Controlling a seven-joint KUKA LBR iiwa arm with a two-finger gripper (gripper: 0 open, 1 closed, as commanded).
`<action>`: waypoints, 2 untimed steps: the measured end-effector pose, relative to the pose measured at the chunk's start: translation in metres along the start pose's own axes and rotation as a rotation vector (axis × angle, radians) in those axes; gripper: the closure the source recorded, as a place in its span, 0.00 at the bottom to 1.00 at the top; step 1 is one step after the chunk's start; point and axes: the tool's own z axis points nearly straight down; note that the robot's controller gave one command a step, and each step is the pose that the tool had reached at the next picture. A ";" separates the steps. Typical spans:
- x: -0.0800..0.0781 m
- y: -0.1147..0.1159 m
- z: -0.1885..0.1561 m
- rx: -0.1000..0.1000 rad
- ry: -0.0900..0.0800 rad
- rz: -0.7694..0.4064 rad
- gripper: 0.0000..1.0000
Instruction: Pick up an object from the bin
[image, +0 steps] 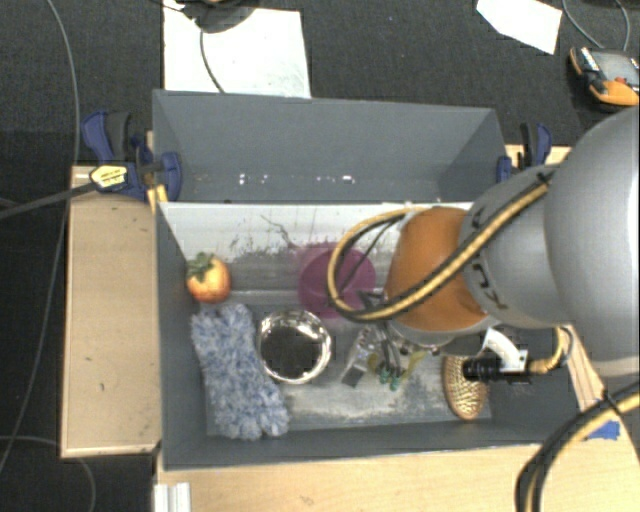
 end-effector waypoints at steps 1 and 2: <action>0.000 0.000 0.000 0.000 0.000 0.000 1.00; -0.023 -0.016 -0.029 -0.002 -0.005 -0.016 1.00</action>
Offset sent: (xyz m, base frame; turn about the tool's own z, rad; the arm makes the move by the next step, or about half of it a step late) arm 0.0114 -0.0232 0.0277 -0.0192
